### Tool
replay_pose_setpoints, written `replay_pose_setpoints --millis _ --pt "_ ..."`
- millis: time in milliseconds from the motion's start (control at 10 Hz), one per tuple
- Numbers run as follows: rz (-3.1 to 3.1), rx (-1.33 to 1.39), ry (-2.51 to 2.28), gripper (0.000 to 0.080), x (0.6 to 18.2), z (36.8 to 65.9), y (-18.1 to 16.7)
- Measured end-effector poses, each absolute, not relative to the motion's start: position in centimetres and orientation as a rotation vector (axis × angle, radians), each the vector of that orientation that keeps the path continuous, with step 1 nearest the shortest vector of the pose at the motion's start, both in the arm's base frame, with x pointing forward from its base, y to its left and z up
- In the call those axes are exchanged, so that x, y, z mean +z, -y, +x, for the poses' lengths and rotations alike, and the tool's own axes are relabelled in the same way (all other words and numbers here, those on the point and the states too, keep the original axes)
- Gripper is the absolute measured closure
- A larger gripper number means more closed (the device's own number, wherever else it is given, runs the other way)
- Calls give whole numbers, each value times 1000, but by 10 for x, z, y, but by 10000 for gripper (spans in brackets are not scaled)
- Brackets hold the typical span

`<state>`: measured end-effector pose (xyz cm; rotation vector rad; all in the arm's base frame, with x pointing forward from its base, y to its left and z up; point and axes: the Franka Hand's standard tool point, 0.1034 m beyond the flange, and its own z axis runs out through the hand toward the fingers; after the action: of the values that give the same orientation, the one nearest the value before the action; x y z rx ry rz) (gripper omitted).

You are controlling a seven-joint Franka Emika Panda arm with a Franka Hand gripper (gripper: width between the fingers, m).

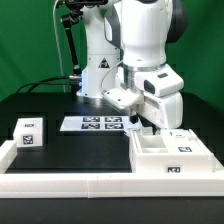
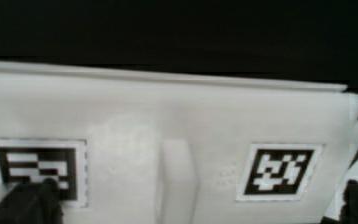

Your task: Assemble cabinet

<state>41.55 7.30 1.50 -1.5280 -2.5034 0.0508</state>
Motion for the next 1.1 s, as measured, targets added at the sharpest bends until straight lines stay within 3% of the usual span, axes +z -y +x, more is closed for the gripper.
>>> replay_pose_setpoints --millis 100,200,300,500,600,700,1100 --pt "-1531 52 2500 92 14 415 -73" --pt "-1532 53 2497 275 14 414 -72" --pt "-1534 54 2496 275 14 414 -72" --pt "-1537 55 2493 592 13 414 -70" --pt "-1540 56 2490 592 13 414 -69" --pt "-1538 54 2495 719 14 415 -68" --pt "-1553 71 2489 728 21 419 -56"
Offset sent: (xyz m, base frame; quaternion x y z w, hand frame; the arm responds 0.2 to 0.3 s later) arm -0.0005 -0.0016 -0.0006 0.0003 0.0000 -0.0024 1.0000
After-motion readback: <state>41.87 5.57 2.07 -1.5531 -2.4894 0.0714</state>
